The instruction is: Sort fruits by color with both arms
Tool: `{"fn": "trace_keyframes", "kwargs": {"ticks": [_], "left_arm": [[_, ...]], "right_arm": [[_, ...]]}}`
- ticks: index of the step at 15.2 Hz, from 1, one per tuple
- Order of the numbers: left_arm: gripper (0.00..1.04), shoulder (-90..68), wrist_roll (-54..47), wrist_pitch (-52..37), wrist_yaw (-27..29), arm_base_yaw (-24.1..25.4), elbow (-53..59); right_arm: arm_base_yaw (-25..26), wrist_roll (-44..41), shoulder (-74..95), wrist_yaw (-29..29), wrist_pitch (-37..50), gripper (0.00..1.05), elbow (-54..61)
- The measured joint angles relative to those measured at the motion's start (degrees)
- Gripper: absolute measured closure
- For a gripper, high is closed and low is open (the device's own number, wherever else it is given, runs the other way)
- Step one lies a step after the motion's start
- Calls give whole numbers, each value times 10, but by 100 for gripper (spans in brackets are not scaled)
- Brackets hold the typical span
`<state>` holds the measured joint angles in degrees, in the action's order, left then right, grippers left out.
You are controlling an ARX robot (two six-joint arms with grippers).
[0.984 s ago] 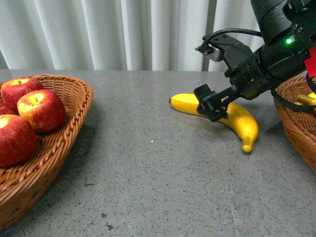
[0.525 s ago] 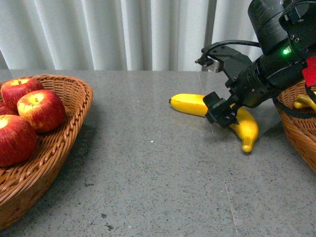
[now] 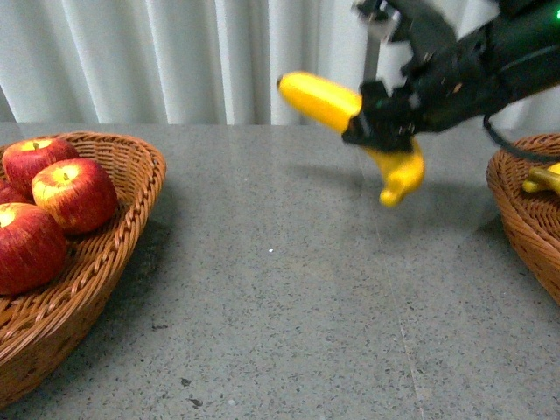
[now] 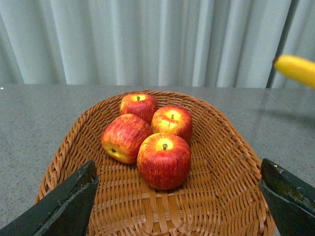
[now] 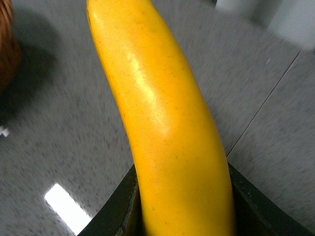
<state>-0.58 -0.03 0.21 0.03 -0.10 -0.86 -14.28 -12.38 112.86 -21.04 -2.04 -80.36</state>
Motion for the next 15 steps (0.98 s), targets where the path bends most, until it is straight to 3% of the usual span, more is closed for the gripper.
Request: {"fn": "trace_keyframes", "kwargs": {"ticks": [4, 6, 9, 14, 15], "left_arm": [[7, 0, 0, 0, 0, 0, 0], [7, 0, 0, 0, 0, 0, 0], [7, 0, 0, 0, 0, 0, 0], [7, 0, 0, 0, 0, 0, 0], [7, 0, 0, 0, 0, 0, 0]], "right_arm": [[137, 96, -133, -47, 76, 67, 94], [234, 69, -193, -69, 71, 67, 203], [298, 24, -265, -118, 49, 66, 285], [305, -38, -310, -141, 45, 8, 342], [305, -36, -330, -151, 48, 6, 342]]}}
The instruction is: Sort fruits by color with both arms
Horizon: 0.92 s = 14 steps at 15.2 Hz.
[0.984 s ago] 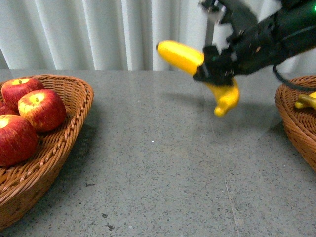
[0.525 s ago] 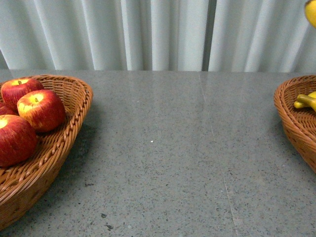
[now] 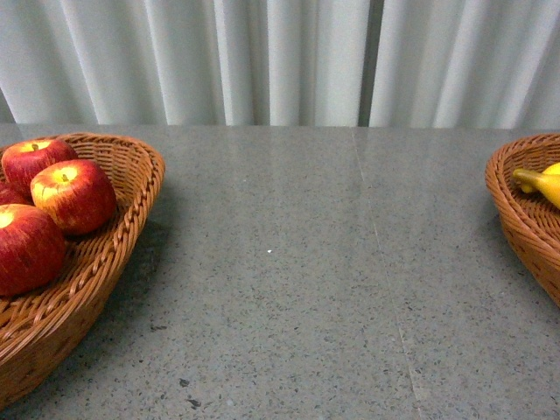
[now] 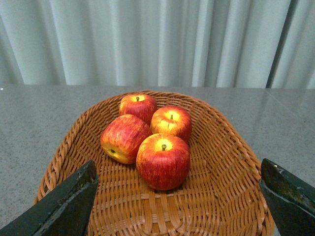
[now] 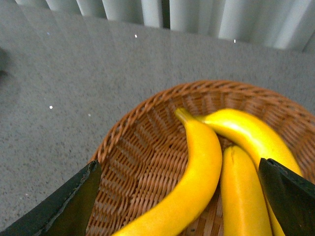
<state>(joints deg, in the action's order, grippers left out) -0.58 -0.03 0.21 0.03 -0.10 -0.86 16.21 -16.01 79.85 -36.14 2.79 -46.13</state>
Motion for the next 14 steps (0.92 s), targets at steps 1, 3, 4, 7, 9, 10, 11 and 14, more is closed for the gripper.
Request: {"fn": "trace_keyframes", "kwargs": {"ticks": [1, 3, 4, 7, 9, 10, 11, 14], "left_arm": [[7, 0, 0, 0, 0, 0, 0], [7, 0, 0, 0, 0, 0, 0], [7, 0, 0, 0, 0, 0, 0], [7, 0, 0, 0, 0, 0, 0], [7, 0, 0, 0, 0, 0, 0], [7, 0, 0, 0, 0, 0, 0], [7, 0, 0, 0, 0, 0, 0], [7, 0, 0, 0, 0, 0, 0]], "right_arm": [[1, 10, -14, -11, 11, 7, 0], [4, 64, -54, -35, 59, 6, 5], [8, 104, -84, -55, 84, 6, 19], [-33, 152, -220, 122, 231, 26, 143], [-66, 152, -355, 253, 193, 51, 255], [-76, 152, -401, 276, 183, 62, 293], [-89, 152, -437, 287, 184, 75, 321], [-131, 152, -488, 338, 185, 103, 363]]}}
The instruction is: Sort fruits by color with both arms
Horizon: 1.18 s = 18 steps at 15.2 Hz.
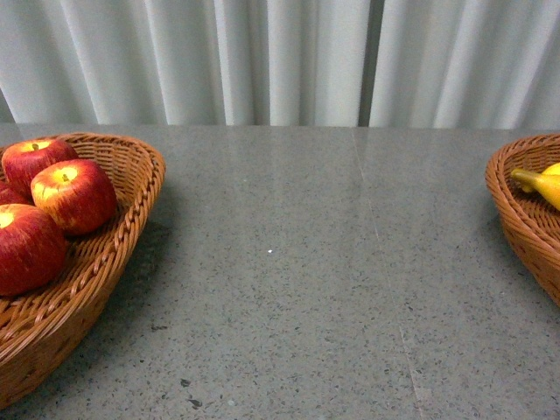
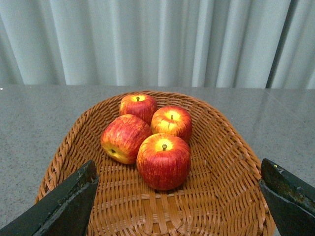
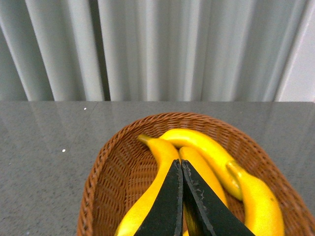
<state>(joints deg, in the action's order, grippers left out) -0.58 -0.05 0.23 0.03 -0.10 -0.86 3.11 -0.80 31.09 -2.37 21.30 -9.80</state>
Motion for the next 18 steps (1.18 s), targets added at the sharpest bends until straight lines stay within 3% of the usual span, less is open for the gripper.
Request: {"fn": "trace_keyframes", "kwargs": {"ticks": [2, 18], "left_arm": [[7, 0, 0, 0, 0, 0, 0], [7, 0, 0, 0, 0, 0, 0]], "right_arm": [[-35, 0, -29, 17, -8, 103, 26], [-31, 2, -217, 24, -123, 103, 91]]}}
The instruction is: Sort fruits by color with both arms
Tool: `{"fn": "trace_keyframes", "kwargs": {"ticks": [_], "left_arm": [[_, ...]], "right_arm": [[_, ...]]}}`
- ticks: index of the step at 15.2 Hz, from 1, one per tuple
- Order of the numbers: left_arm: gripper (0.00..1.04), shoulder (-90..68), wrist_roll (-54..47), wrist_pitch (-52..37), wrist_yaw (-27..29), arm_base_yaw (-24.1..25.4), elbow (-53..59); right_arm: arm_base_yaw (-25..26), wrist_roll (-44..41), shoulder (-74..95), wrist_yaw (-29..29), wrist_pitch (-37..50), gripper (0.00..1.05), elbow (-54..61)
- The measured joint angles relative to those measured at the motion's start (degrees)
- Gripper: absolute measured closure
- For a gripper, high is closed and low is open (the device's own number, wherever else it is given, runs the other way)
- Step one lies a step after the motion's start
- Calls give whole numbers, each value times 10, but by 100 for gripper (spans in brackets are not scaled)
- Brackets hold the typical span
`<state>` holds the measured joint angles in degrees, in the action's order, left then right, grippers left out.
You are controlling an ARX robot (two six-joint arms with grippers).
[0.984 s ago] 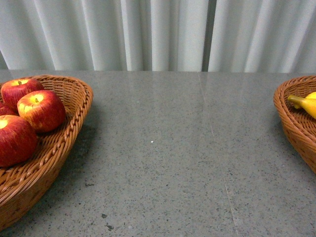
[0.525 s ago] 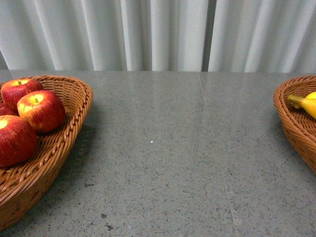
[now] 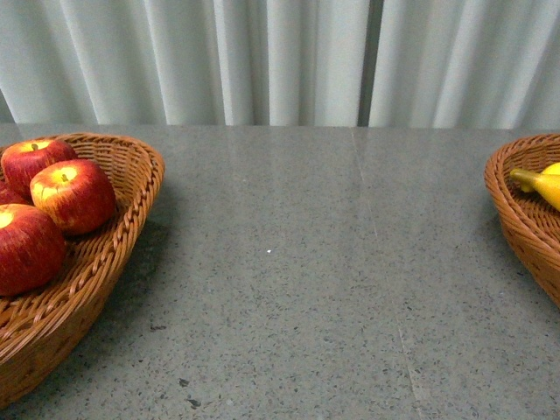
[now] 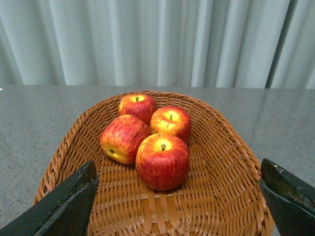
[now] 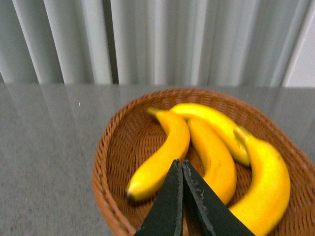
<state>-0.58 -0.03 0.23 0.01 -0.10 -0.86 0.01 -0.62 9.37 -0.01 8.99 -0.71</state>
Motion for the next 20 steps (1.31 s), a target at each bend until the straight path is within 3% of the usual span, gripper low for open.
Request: {"fn": "trace_keyframes", "kwargs": {"ticks": [1, 8, 15, 16, 20], "left_arm": [[7, 0, 0, 0, 0, 0, 0], [7, 0, 0, 0, 0, 0, 0], [7, 0, 0, 0, 0, 0, 0], [7, 0, 0, 0, 0, 0, 0], [7, 0, 0, 0, 0, 0, 0]], "right_arm": [[0, 0, -61, -1, -88, 103, 0], [0, 0, -91, 0, -92, 102, 0], [0, 0, -91, 0, -92, 12, 0], [0, 2, -91, 0, -92, 4, 0], [0, 2, -91, 0, -92, 6, 0]]}}
